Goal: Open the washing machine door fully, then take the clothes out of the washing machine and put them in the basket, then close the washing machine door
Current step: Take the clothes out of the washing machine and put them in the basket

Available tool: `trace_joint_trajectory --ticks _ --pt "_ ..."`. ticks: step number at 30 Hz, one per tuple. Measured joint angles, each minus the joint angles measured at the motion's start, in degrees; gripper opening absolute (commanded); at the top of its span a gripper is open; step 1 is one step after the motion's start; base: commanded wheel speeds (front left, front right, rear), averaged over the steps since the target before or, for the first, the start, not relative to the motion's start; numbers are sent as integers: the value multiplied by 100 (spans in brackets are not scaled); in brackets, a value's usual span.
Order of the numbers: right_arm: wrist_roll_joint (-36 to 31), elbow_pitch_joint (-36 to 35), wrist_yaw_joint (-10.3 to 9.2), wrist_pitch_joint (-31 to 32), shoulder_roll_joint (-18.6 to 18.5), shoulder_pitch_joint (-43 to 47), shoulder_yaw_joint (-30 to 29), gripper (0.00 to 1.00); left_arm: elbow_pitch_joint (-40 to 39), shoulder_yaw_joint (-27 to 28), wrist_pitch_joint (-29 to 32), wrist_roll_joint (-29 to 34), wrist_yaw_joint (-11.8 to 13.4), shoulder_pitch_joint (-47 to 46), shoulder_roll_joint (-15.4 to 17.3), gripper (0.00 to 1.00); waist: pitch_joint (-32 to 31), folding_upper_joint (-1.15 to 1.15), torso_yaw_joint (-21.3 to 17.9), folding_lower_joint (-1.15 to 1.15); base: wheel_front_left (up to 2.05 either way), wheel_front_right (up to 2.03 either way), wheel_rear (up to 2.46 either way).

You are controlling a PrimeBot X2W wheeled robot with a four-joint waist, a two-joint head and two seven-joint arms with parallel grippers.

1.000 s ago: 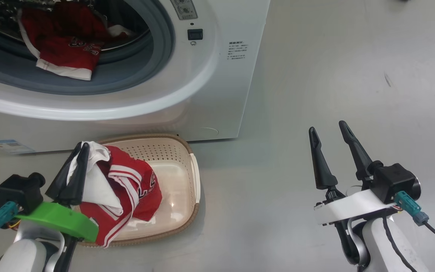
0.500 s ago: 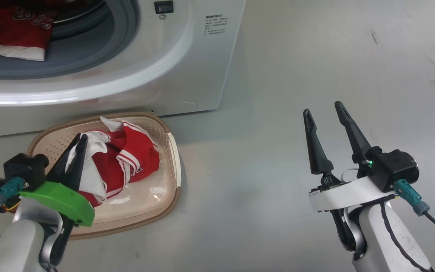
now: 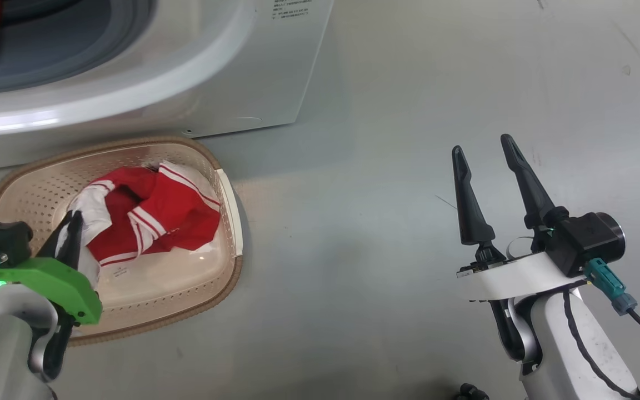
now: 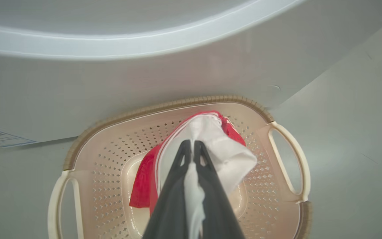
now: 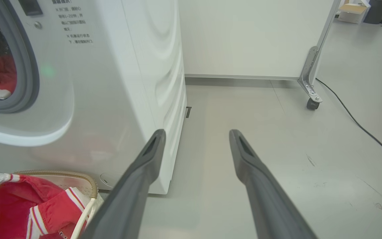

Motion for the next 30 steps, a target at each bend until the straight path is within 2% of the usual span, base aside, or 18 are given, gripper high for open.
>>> trace_joint_trajectory --ticks 8,18,19,20,25,30 --pt "-103 -100 -56 0 -9 -80 -49 100 781 135 -59 -53 0 -460 -46 0 316 0 -9 0 0 0 0" --pt "-188 -123 -96 0 -12 -100 -42 100 1541 25 -188 -53 0 -791 -232 0 505 0 96 0 0 0 0" --pt "-188 -120 -96 0 -12 -107 -41 100 1605 7 -188 -53 0 -821 -246 42 507 0 103 0 0 0 0" --pt "-188 -120 -96 0 -12 -121 -40 100 1659 -14 -191 -53 0 -854 -265 100 506 0 109 0 0 0 0" --pt "-188 -80 -96 0 -12 -204 -48 100 1837 -364 -263 -21 0 -961 -346 100 437 0 140 0 0 0 0" --pt "-187 -13 -93 0 -10 -211 -51 100 1927 -461 -466 -35 -8 -984 -389 100 300 0 181 0 0 0 0"
